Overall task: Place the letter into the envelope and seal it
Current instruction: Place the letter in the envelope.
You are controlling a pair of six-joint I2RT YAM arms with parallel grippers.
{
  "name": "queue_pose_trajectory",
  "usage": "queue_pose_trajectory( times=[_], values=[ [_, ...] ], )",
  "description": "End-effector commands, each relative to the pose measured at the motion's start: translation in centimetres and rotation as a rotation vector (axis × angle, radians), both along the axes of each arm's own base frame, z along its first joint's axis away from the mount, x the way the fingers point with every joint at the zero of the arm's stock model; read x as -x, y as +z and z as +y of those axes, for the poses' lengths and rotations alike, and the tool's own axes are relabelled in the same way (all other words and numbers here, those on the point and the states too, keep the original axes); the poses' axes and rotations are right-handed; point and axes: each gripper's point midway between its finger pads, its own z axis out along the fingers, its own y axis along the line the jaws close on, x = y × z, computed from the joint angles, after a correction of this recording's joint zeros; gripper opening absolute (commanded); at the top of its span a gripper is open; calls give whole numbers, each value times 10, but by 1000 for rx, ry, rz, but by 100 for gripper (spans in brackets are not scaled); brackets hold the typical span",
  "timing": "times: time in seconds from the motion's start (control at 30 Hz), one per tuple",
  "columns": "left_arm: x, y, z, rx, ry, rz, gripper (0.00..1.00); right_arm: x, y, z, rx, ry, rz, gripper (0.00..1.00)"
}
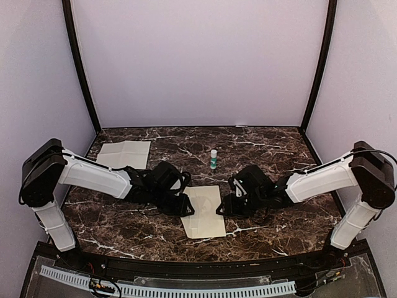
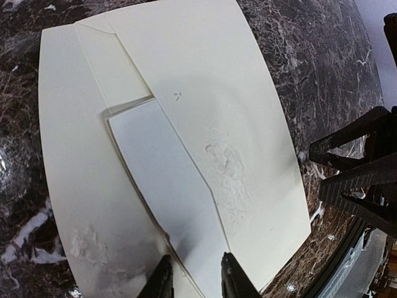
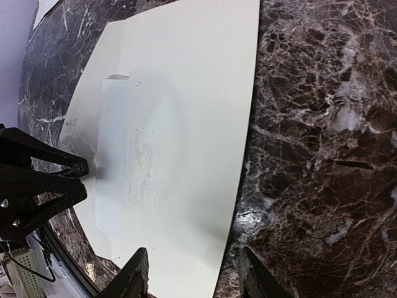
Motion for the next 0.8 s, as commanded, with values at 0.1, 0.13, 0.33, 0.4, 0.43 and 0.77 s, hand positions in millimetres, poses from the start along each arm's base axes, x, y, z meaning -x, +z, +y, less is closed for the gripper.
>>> queue_pose_trajectory(
  times=[0.1,0.13,0.33,0.4,0.43,0.77],
  values=[
    [0,-4,-1,-22,-11,-2,23,1,-3,8,-16,13,-1,44],
    [0,-5,-1,-26,-12,0,22,1,-4,8,-13,13,1,43],
    [0,-8,-2,-29,-17,4,19,0,-6,11,-11,20,5,39],
    [0,-9,-2,-30,-18,6,17,0,-6,12,-12,21,6,37],
    [0,-9,-3,-30,-19,8,16,0,-7,13,-12,23,6,37],
    [1,-14,-4,-36,-27,19,9,1,-10,15,-9,31,13,33]
  ],
)
